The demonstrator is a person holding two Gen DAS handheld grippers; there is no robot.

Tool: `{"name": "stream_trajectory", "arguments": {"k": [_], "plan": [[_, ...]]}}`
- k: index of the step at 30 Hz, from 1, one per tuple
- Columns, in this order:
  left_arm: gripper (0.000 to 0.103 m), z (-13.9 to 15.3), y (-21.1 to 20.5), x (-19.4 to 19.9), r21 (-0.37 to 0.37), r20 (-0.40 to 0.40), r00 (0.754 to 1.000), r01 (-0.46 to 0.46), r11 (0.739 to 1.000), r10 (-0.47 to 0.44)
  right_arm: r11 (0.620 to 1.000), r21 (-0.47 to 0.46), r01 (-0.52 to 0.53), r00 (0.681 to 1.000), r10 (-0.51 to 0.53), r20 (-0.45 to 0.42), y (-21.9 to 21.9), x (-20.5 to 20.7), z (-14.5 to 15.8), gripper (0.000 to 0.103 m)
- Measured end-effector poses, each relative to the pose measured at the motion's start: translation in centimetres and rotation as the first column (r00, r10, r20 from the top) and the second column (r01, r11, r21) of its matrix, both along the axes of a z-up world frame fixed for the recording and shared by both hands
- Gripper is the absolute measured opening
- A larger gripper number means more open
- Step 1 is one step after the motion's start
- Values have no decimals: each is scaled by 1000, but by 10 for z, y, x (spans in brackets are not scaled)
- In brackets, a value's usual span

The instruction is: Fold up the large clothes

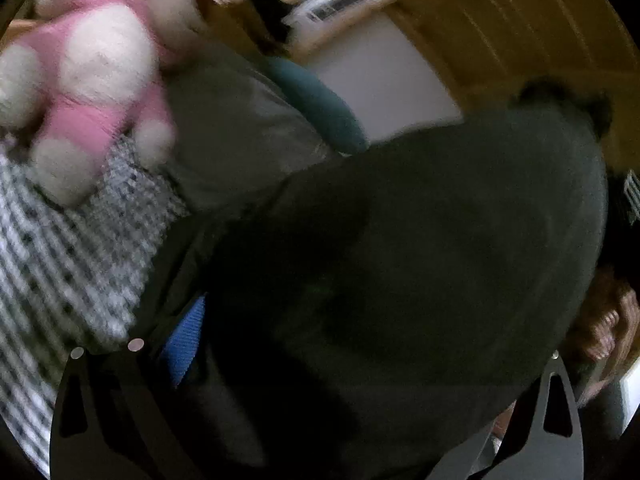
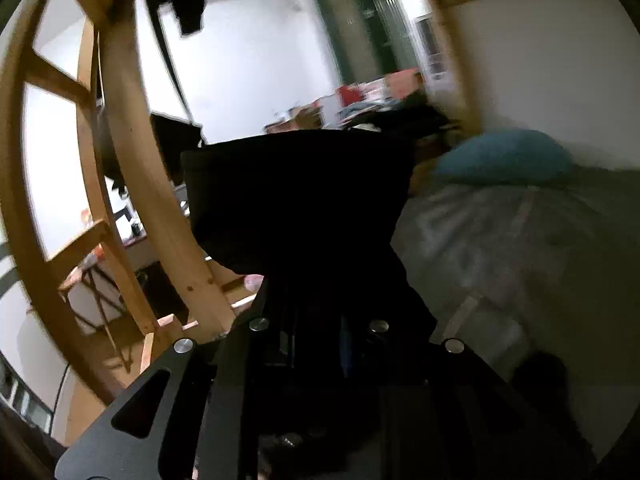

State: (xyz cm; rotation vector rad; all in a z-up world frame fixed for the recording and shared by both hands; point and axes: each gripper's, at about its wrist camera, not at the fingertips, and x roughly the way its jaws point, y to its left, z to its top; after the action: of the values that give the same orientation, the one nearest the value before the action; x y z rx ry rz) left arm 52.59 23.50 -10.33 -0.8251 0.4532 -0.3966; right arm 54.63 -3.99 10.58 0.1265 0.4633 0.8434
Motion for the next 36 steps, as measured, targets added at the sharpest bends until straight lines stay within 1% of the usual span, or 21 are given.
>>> {"name": "stream_trajectory", "arguments": {"k": [2, 4, 6, 8, 9, 10, 12, 13, 14, 16, 18, 21, 25, 27, 30, 31, 32, 33, 34, 35, 36], "plan": [[97, 0, -21, -5, -20, -1, 997, 74, 997, -74, 999, 21, 34, 999, -33, -12, -39, -13, -9, 16], [97, -1, -41, -10, -9, -27, 991, 134, 991, -134, 997, 40, 71, 997, -70, -40, -81, -27, -25, 16], [97, -5, -57, -21, 39, -53, 984, 173, 984, -170, 992, 65, 111, 991, -106, -76, -121, -41, -44, 16], [97, -7, -82, -29, 142, -82, 975, 217, 966, -207, 983, 89, 159, 981, -147, -123, -156, -54, -69, 16], [97, -7, -99, -32, 236, -101, 972, 230, 944, -212, 978, 91, 185, 974, -170, -151, -172, -58, -84, 16], [97, -6, -109, -32, 301, -112, 972, 231, 925, -206, 975, 92, 204, 967, -186, -177, -185, -64, -97, 16], [97, -13, -126, -34, 413, -146, 971, 233, 881, -188, 964, 71, 255, 945, -233, -231, -212, -71, -129, 16], [97, -14, -138, -35, 466, -182, 967, 244, 850, -177, 960, 60, 275, 932, -251, -261, -222, -72, -145, 16], [97, -18, -143, -32, 502, -220, 960, 265, 824, -175, 953, 28, 303, 915, -283, -286, -233, -76, -166, 16], [97, -20, -152, -36, 540, -278, 944, 307, 784, -178, 944, 5, 331, 889, -310, -337, -246, -81, -196, 16], [97, -18, -155, -47, 553, -312, 933, 332, 764, -180, 934, 9, 357, 862, -326, -389, -260, -85, -224, 16], [97, -4, -154, -74, 538, -333, 918, 371, 756, -214, 923, 24, 383, 835, -335, -437, -271, -89, -252, 16], [97, 29, -144, -94, 403, -329, 886, 446, 799, -328, 916, 14, 401, 815, -350, -462, -275, -101, -273, 16], [97, 51, -145, -95, 415, -291, 903, 416, 809, -315, 915, 24, 402, 815, -346, -464, -278, -109, -278, 16], [97, 58, -159, -79, 517, -261, 938, 336, 787, -229, 921, 18, 390, 820, -338, -462, -282, -124, -279, 19], [97, 52, -167, -67, 557, -264, 945, 312, 770, -191, 925, -6, 381, 818, -340, -464, -282, -128, -281, 21], [97, 41, -176, -50, 599, -284, 947, 298, 743, -150, 930, -49, 365, 819, -346, -458, -280, -134, -282, 25], [97, 25, -183, -31, 632, -323, 940, 302, 713, -112, 932, -84, 353, 819, -352, -453, -278, -138, -282, 31], [97, -2, -193, -9, 641, -399, 913, 342, 687, -83, 933, -107, 342, 817, -352, -456, -280, -142, -285, 35], [97, -19, -199, 0, 624, -444, 892, 378, 684, -87, 934, -128, 333, 814, -353, -461, -281, -149, -287, 42], [97, -35, -204, 6, 625, -471, 879, 392, 675, -75, 934, -129, 332, 814, -353, -462, -285, -155, -287, 53]]}}
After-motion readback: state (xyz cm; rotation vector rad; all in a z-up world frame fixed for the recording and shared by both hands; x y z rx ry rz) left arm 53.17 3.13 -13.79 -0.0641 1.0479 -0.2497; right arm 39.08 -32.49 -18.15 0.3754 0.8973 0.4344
